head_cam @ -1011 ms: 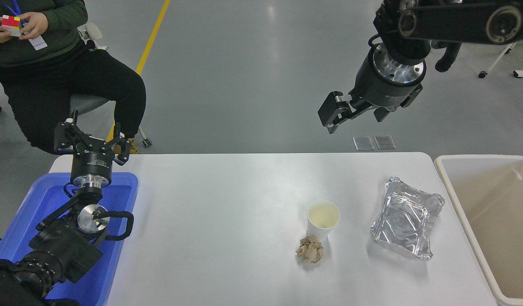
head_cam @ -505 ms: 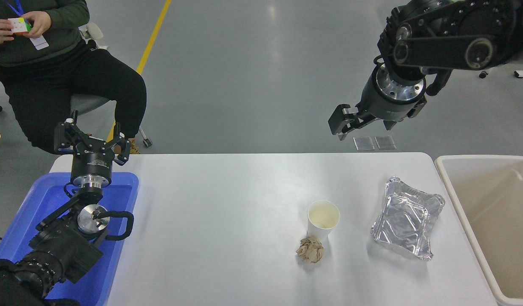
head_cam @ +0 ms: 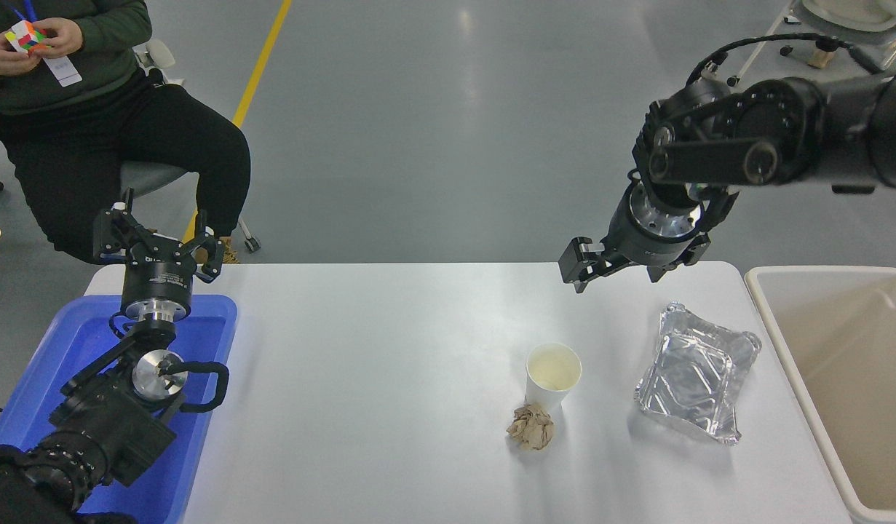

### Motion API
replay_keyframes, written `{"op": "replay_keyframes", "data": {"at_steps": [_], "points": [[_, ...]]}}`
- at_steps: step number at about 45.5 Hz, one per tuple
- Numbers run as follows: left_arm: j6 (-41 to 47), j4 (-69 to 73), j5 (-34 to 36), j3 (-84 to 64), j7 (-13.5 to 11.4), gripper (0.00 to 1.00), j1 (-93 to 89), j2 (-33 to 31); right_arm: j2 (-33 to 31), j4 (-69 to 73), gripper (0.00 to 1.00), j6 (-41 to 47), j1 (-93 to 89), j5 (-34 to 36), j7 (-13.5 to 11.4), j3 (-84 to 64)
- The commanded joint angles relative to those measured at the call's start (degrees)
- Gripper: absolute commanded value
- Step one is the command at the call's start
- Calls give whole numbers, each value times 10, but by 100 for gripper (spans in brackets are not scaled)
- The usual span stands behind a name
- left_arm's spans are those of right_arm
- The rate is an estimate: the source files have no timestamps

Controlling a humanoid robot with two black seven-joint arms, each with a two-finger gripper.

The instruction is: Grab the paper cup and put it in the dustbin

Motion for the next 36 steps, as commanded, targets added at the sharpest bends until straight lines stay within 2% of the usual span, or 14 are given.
{"op": "replay_keyframes", "data": {"at_steps": [1,15,36], "points": [[0,0,0,0,0,99,0,0,26,-63,100,-17,-94,-24,-2,38],[0,0,0,0,0,99,0,0,32,-111,100,-27,-185,-84,5,57],[0,0,0,0,0,99,0,0,39,-148,100,-51,-248,-107,7,70]]}}
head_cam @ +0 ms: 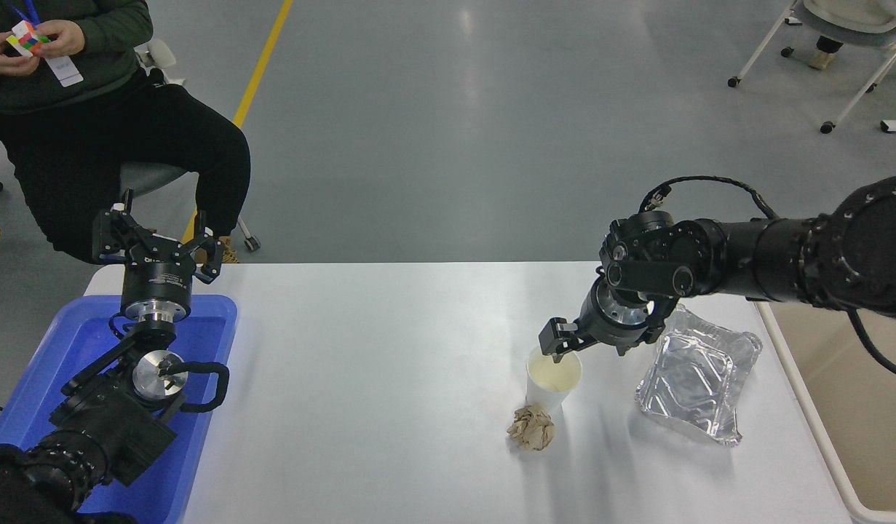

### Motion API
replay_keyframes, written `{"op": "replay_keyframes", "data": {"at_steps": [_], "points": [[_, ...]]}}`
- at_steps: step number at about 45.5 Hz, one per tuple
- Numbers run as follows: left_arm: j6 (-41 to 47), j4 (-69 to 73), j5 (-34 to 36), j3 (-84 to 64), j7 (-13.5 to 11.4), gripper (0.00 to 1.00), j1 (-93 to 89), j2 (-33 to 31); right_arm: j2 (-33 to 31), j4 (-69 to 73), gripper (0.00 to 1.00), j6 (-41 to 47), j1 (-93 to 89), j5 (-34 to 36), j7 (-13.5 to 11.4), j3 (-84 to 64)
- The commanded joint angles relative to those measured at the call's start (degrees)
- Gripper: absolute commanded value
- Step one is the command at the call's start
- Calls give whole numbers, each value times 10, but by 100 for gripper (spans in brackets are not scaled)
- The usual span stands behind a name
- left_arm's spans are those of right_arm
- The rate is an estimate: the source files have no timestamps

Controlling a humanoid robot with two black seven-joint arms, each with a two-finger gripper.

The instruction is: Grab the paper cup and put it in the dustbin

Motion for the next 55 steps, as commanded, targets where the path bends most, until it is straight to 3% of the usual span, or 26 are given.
{"op": "replay_keyframes", "data": {"at_steps": [1,4,8,13,17,19,39,55], "points": [[0,0,0,0,0,99,0,-1,5,-20,99,-13,-36,-23,2,8],[0,0,0,0,0,99,0,0,5,-25,96,-13,-39,-25,2,10],[0,0,0,0,0,99,0,0,4,-28,77,-13,-39,-27,2,9],[-1,0,0,0,0,99,0,0,5,-28,39,-13,-40,-43,7,8],[0,0,0,0,0,99,0,0,5,-28,21,-12,-39,-57,9,8],[0,0,0,0,0,99,0,0,5,-28,0,-11,-40,-58,10,7],[0,0,0,0,0,99,0,0,-3,-28,0,10,-26,-50,10,9],[-1,0,0,0,0,99,0,0,-106,107,0,103,191,-13,9,11]]}}
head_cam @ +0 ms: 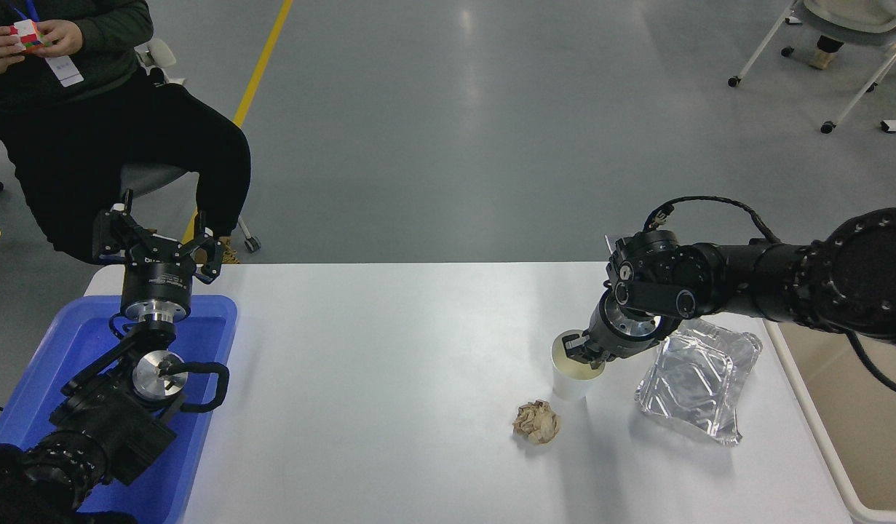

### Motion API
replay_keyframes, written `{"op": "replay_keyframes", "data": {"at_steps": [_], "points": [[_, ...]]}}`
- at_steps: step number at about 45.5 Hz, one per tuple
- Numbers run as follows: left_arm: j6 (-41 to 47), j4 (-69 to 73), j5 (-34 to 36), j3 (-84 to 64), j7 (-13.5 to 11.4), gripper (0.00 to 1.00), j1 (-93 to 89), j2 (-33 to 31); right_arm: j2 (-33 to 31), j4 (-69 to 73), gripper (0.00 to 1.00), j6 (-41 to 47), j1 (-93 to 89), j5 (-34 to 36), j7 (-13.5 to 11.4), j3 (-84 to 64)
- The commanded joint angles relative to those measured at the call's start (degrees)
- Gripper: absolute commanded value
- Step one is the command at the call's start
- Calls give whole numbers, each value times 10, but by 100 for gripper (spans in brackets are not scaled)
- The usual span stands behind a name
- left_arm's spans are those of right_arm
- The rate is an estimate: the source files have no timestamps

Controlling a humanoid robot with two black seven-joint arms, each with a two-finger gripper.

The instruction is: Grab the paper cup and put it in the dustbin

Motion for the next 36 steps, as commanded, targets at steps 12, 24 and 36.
{"op": "replay_keyframes", "data": {"at_steps": [12,24,36], "points": [[-1,0,0,0,0,99,0,0,-138,229,0,98,341,41,-8,-21],[0,0,0,0,0,99,0,0,-159,250,0,98,451,90,-8,-83],[0,0,0,0,0,99,0,0,-247,152,0,98,452,83,-8,-117]]}}
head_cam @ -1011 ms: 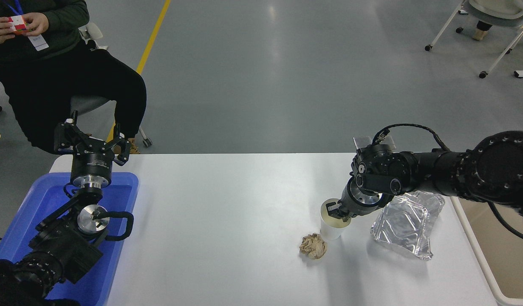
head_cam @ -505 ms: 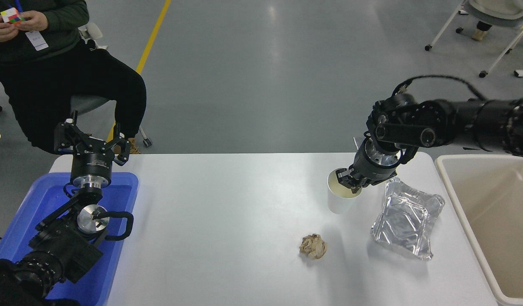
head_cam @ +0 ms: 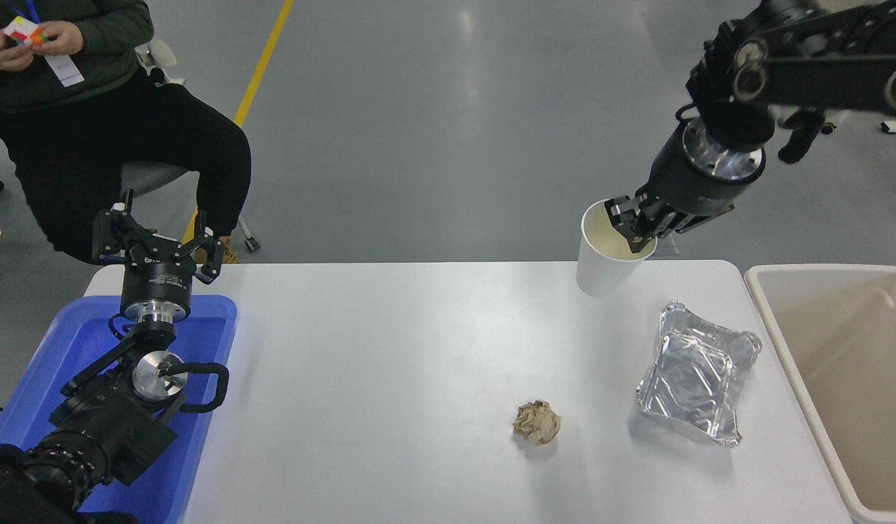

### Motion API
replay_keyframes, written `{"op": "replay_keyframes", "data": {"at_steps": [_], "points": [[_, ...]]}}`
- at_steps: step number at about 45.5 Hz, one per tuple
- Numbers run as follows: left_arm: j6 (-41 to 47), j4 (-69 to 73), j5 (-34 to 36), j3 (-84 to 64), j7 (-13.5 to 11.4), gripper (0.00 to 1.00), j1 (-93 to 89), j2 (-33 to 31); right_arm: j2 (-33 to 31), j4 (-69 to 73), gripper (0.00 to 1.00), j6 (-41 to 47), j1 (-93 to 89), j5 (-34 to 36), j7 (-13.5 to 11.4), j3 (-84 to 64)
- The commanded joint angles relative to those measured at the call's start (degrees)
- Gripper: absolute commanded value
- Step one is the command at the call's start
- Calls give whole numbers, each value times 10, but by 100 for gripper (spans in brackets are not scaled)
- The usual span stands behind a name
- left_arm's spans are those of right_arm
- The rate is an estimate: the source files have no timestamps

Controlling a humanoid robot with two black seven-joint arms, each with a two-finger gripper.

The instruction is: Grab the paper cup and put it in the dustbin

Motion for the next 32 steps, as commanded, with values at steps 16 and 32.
{"op": "replay_keyframes", "data": {"at_steps": [16,32], "points": [[1,0,0,0,0,99,0,0,-236,-330,0,-165,-174,7,4,130],[1,0,0,0,0,99,-1,-1,-269,-474,0,-377,-515,24,5,443]]}}
